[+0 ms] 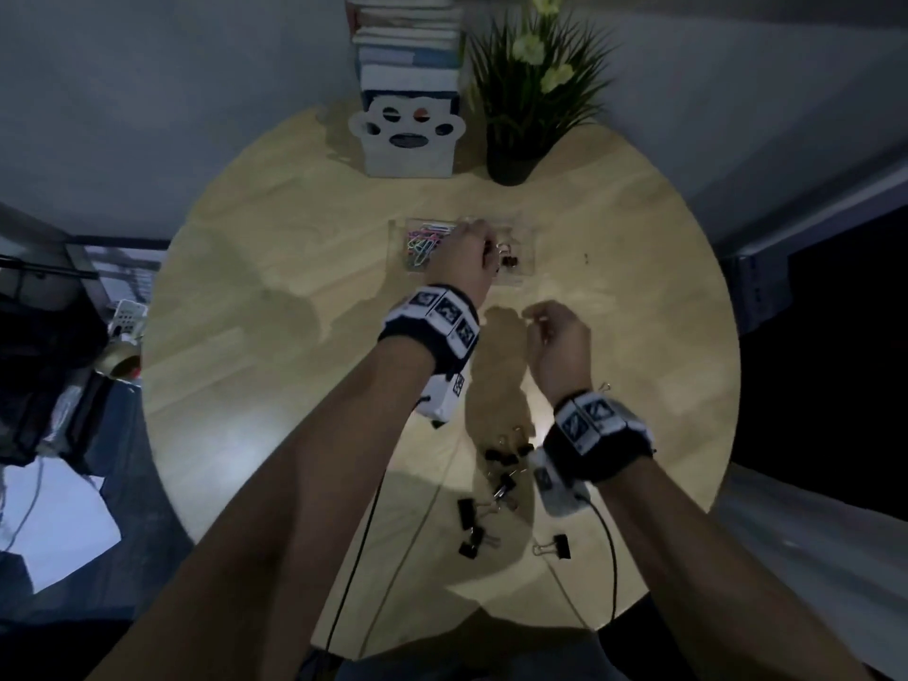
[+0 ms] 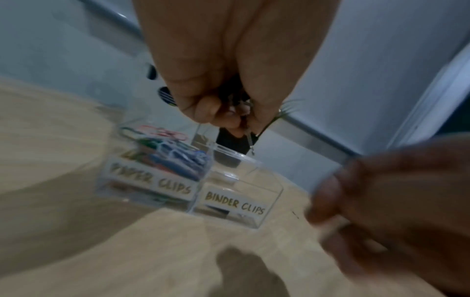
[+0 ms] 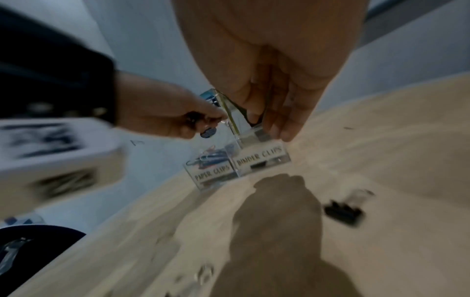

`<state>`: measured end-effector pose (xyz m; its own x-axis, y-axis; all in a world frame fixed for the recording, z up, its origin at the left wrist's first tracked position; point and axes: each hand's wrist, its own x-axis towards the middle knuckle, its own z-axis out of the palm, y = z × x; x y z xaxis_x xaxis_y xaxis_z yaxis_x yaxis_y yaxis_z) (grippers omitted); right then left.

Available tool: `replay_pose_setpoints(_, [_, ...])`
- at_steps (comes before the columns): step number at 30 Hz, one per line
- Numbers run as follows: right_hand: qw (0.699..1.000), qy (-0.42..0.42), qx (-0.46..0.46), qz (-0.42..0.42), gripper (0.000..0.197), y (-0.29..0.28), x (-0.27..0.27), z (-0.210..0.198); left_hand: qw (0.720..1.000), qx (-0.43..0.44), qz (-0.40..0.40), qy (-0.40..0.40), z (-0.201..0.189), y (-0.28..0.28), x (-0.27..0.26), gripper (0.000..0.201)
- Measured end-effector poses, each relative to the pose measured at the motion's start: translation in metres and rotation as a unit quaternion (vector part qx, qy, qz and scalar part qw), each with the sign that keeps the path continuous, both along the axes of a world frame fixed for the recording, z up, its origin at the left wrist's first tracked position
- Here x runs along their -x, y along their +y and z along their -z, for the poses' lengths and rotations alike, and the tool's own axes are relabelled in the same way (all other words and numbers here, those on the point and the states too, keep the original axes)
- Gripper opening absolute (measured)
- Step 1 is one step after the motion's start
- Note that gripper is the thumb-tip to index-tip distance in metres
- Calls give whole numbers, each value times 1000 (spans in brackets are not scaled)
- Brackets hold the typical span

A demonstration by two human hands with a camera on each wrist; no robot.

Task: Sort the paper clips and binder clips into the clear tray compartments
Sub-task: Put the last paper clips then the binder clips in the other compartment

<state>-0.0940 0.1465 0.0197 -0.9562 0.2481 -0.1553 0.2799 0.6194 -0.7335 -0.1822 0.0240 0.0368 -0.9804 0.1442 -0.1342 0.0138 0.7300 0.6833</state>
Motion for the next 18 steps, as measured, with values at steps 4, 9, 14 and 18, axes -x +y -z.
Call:
replay_pose_setpoints(4, [992, -108, 62, 20, 17, 10, -33, 5, 991, 119, 64, -21, 7, 21, 25, 36])
replay_pose_setpoints(9, [997, -72, 1, -8, 21, 23, -48, 16, 986, 120, 109, 40, 1, 8, 10, 41])
replay_pose_setpoints(14, [995, -50, -75, -30, 29, 38, -58, 25, 994, 55, 72, 68, 17, -33, -64, 21])
replay_pose_setpoints(18, [993, -51, -102, -3, 32, 51, -61, 32, 989, 105, 98, -23, 46, -49, -127, 31])
